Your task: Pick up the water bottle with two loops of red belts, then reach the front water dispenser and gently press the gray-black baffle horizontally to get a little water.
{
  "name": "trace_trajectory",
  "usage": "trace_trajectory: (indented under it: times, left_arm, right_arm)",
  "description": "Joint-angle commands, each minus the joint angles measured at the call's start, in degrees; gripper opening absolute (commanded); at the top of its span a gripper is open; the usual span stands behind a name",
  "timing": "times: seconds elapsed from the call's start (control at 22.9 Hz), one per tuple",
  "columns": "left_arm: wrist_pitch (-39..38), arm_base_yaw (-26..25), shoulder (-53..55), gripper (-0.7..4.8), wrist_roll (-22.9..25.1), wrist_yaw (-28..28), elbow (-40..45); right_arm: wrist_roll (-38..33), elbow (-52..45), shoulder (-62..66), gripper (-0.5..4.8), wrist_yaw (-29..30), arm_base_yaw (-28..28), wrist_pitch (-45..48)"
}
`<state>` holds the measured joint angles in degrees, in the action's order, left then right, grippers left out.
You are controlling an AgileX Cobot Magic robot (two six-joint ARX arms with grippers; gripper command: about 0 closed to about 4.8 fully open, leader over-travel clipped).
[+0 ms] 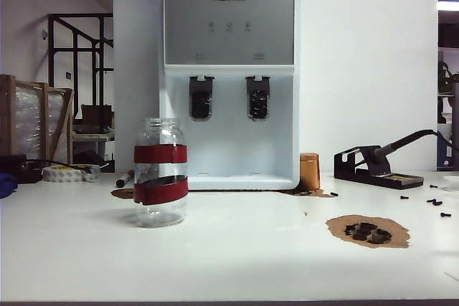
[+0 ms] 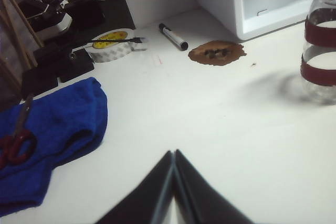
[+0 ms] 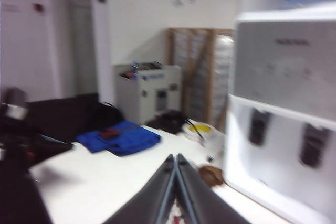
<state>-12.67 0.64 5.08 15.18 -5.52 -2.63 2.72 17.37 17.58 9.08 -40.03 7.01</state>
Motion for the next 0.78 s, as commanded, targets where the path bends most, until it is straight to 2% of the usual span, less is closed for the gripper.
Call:
trace_trajectory:
  times: [0.04,0.52,0.65,0.78]
  left_arm:
    - [0.15,-0.04,0.13,-0.04,0.5,-0.22,-0.04]
    - [-1.09,-0.02,0.13,-0.04,0.46,1.44,-0.26]
    - [0.33,-0.04,0.13,-0.05,0.5,1.51,-0.37]
    - [0.33,-0.04,0.17,-0.05,0.55,0.98,-1.9]
  right_arm:
    - [-0.37,0.11,-0.07,-0.02,3.13,-0.24,3.39]
    - [-4.28,3.87,0.35,-0.02,1.62,-0.24,5.49]
    - [-4.79,8.68,3.1,-0.02,0.92,-0.24,2.67]
    - [-4.66,17.73,11.98,-0.02,1.99,-0.22,-1.2]
